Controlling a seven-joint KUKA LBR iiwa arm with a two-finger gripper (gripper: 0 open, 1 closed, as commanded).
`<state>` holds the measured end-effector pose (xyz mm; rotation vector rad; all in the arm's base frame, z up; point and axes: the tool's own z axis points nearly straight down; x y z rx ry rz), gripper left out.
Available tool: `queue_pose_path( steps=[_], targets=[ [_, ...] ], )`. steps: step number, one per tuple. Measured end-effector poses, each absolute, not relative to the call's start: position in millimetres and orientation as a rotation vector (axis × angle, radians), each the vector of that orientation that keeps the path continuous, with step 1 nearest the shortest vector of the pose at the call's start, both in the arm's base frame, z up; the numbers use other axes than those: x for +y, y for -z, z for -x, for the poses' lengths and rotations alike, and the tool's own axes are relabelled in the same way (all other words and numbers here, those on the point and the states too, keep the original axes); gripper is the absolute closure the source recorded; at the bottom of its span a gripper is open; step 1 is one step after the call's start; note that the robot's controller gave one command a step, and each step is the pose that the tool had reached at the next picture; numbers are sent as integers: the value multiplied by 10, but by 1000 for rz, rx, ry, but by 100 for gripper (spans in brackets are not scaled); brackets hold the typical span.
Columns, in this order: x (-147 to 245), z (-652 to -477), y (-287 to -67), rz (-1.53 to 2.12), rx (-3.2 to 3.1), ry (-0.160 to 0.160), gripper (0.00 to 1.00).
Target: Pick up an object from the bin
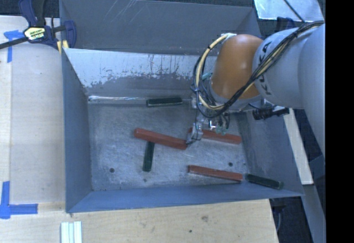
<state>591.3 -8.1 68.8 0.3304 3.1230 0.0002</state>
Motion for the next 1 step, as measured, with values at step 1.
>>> queue_pose_path(
  steps=[1],
  targets=[
    [-81,-5926,-719,-328,3119,0,100]
  ],
)
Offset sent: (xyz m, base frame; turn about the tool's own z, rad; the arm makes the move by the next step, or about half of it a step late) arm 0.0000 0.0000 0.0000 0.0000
